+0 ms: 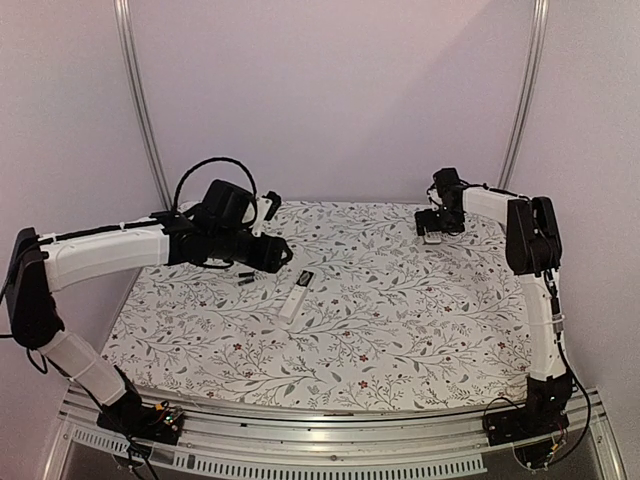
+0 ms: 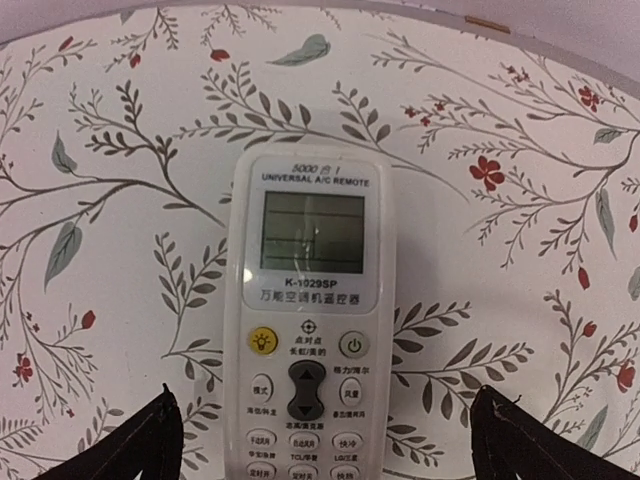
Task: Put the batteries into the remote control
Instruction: Place the remote control at the center of the board, then pick up the remote control from the center of the board, then pass from the right arm to the left
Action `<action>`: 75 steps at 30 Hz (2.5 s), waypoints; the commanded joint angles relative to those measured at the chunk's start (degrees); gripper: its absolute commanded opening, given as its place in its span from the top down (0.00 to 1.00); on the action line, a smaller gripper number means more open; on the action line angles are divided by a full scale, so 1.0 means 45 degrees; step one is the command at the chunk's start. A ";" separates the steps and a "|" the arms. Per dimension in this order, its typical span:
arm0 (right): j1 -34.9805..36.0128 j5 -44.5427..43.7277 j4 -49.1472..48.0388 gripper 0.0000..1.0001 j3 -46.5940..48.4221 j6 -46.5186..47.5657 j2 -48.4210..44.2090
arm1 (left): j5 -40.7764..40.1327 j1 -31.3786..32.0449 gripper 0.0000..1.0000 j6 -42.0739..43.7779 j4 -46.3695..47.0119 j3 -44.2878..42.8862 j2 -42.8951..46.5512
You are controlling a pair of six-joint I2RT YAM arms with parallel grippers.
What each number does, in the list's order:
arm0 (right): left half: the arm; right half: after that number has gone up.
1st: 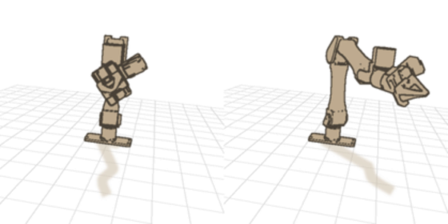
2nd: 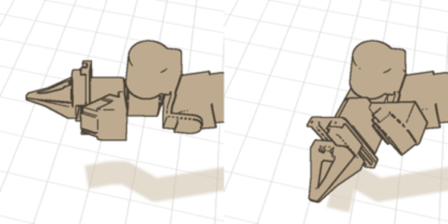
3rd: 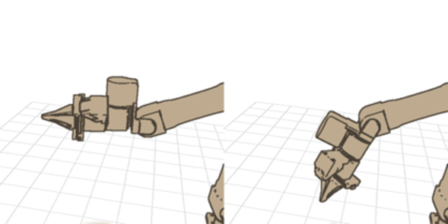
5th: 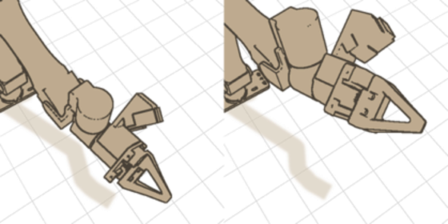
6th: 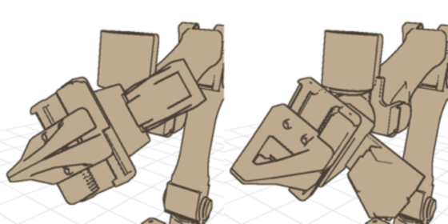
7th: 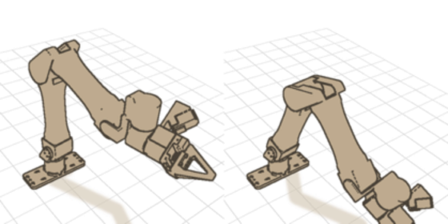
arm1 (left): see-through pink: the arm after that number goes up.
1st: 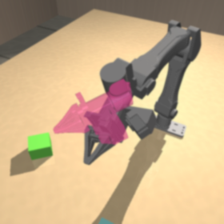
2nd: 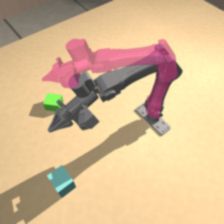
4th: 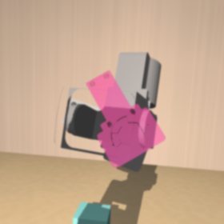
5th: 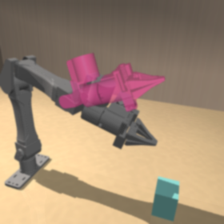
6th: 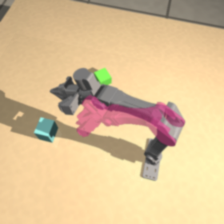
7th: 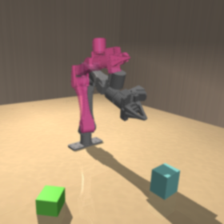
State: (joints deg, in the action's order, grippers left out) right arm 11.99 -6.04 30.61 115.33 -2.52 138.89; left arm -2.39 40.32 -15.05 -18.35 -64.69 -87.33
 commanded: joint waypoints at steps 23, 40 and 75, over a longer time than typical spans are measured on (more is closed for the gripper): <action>0.1265 0.7126 -0.2451 0.86 -0.6090 0.3785 -0.5707 | 0.0217 -0.0075 0.27 0.1646 0.4354 0.2783 0.3432; 0.6997 0.8767 0.2545 0.87 -0.6583 0.6611 -1.0714 | -0.0853 0.4750 0.19 1.3477 0.3115 0.4094 0.7824; 0.9113 0.8720 0.3562 0.91 -0.5438 0.5920 -0.9771 | -0.2520 0.5310 0.51 1.9340 0.4431 0.4204 0.5653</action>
State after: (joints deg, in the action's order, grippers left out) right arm 52.51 32.08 46.33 89.52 24.21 94.15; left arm -15.92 65.54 71.09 0.27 -45.12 -60.49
